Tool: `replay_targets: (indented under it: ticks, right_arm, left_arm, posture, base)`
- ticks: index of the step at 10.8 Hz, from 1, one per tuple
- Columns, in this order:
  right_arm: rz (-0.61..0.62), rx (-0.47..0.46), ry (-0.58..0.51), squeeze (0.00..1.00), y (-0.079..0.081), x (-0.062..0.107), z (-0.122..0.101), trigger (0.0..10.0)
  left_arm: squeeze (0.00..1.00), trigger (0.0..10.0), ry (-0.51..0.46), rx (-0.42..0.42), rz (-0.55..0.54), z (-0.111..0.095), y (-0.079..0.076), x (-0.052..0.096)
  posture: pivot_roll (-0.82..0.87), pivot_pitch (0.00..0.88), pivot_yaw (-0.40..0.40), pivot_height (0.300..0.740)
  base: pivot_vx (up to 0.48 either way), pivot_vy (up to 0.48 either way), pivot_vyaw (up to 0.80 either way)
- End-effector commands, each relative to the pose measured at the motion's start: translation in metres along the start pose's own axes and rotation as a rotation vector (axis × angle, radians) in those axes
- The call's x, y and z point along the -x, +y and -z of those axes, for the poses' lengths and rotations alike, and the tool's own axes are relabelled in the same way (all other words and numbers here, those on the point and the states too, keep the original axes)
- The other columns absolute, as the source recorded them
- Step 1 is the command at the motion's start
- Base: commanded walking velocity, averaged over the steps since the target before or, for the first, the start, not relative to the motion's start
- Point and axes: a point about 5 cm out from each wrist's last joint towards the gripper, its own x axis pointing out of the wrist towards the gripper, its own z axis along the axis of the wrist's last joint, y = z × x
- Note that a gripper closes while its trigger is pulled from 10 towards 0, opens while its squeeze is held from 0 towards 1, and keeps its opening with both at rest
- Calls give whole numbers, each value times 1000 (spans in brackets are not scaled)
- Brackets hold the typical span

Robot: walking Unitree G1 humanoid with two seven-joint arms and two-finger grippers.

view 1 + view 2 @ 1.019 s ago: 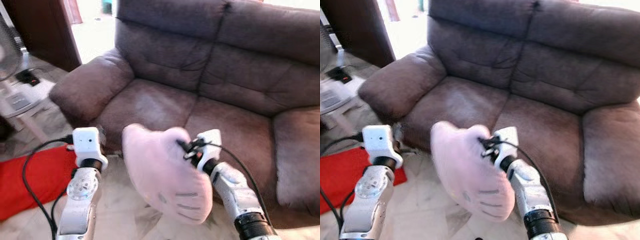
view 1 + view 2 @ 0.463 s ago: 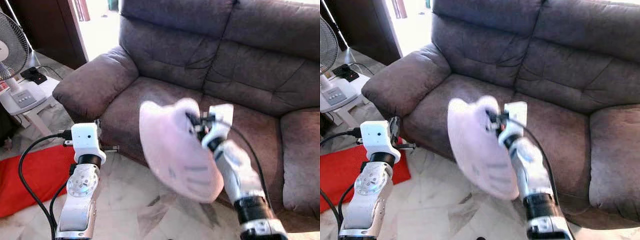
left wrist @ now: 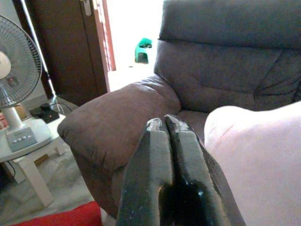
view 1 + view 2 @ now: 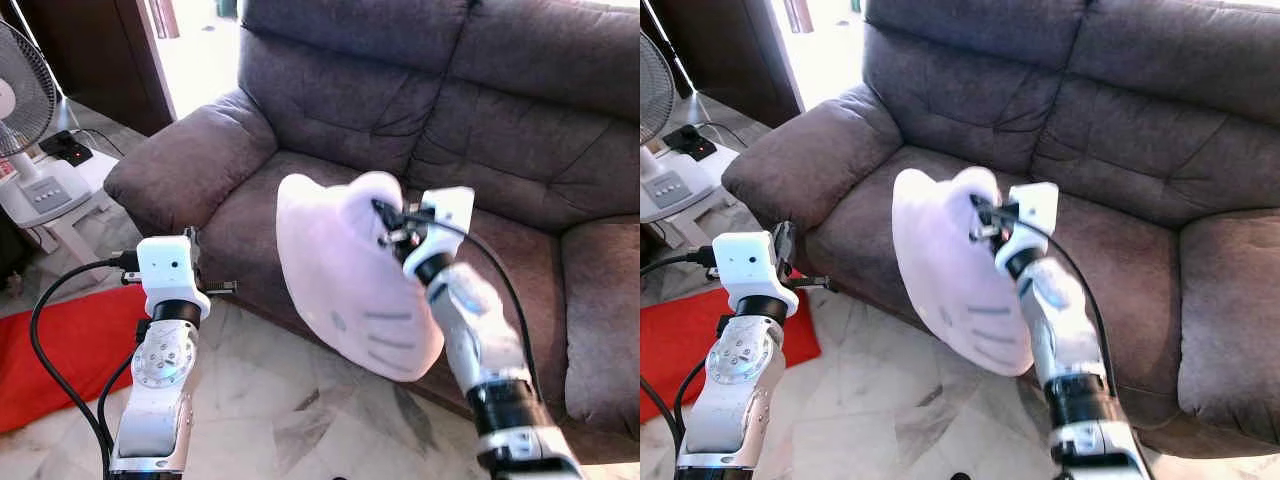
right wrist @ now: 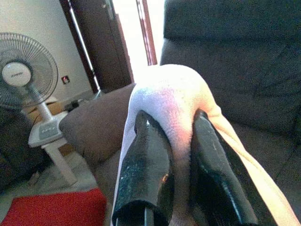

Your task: Move the pillow to the sofa from floor

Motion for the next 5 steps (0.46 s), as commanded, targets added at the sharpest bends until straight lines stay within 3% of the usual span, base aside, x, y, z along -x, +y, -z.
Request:
replay_targets:
  ticks: [1,3,5]
  right_arm:
    - [-4,42,-166,0,0,-5,-39,10000]
    - [24,44,-153,0,-3,-6,-37,10000]
    - [39,37,-141,0,-5,-7,-34,10000]
  left_arm:
    - [0,10000,-30,-15,-4,-7,-2,-1]
    - [0,10000,-41,-15,-12,-9,0,-1]
    - [0,10000,-47,-15,-17,-11,0,-2]
  posture:
    - [65,109,-59,740]
    - [69,108,-60,740]
    - [70,106,-62,740]
  base:
    - [0,0,0]
    - [277,0,0]
    - [279,0,-666]
